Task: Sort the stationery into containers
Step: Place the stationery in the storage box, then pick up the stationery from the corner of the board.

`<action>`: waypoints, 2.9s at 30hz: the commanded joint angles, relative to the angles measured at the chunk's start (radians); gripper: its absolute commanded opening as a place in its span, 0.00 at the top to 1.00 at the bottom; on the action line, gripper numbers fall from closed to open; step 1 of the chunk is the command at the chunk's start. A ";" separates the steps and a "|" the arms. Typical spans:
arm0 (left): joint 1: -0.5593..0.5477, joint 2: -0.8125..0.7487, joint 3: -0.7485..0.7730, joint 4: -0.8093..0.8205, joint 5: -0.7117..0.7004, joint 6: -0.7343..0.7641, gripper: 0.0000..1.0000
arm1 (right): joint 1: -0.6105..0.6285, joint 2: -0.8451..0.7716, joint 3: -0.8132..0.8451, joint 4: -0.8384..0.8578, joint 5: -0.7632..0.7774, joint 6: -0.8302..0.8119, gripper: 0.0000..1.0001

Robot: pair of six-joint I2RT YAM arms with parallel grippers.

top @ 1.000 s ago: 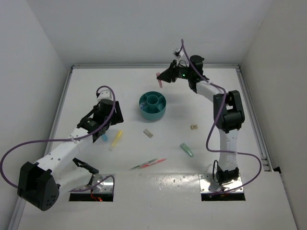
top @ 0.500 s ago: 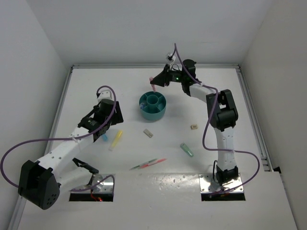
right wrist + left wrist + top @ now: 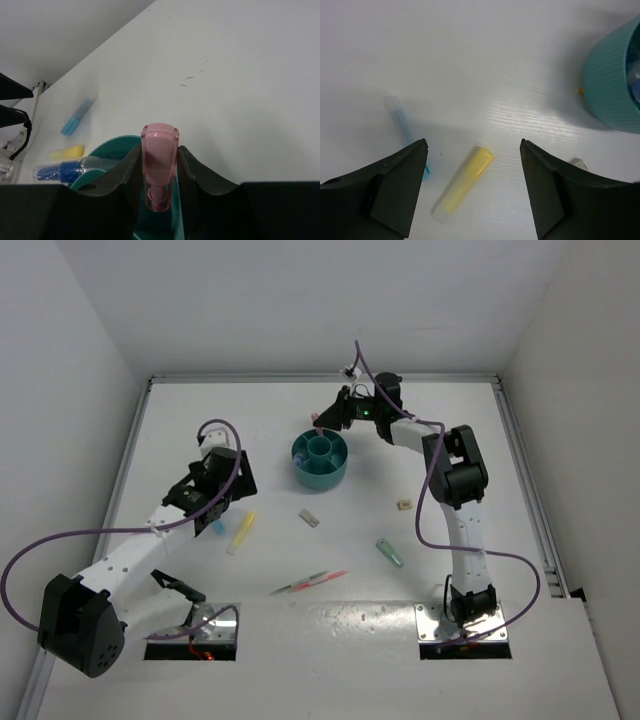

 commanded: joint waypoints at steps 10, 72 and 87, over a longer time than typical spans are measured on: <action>0.028 0.152 0.052 -0.127 -0.211 -0.190 0.13 | 0.004 -0.091 -0.015 0.045 0.001 -0.060 0.58; -0.145 0.114 0.020 0.048 0.421 0.286 0.19 | 0.314 -0.878 -0.814 -1.185 0.870 -0.722 0.27; -0.145 0.114 0.020 0.048 0.421 0.286 0.19 | 0.374 -0.763 -0.827 -1.078 0.962 -0.656 0.40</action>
